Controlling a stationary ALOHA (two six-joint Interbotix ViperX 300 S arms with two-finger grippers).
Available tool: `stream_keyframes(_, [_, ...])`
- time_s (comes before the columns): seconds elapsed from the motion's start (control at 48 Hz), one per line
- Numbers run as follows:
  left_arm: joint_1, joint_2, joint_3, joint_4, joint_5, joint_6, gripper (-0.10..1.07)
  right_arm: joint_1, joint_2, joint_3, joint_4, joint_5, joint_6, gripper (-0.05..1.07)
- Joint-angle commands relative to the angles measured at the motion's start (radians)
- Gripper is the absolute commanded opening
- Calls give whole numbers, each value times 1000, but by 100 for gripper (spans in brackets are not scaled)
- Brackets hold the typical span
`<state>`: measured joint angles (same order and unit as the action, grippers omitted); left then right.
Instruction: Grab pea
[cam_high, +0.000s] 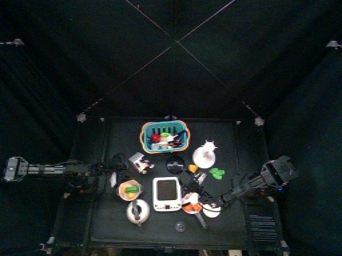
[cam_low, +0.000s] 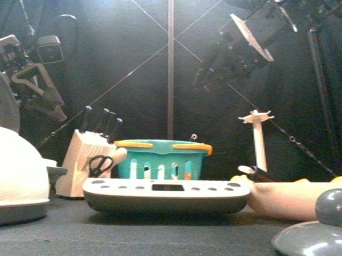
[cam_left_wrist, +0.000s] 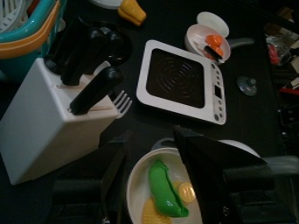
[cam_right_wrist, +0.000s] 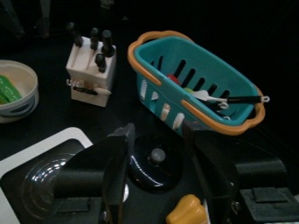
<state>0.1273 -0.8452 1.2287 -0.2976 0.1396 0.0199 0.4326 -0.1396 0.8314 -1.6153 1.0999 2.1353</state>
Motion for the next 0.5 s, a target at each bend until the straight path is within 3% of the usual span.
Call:
stream_keyframes(0.0, [2,2,-29,-32,-6,2,82,-3,-38,41,-52,3,100,83])
stream_keyframes(0.083, [-6,2,-34,-54,17,2,82,-9,-34,58,-67,-6,127,83])
stream_keyframes(0.146, [-18,5,-49,-58,95,2,82,-14,-43,64,-31,-5,135,83])
stream_keyframes(0.188, [-83,21,-67,-69,184,2,82,-21,-64,69,8,-3,135,83])
stream_keyframes(0.292, [-166,91,-57,-37,230,3,82,-35,-67,55,77,-11,135,83])
stream_keyframes(0.479, [-179,121,-17,14,298,0,82,-69,-43,28,160,-23,135,83])
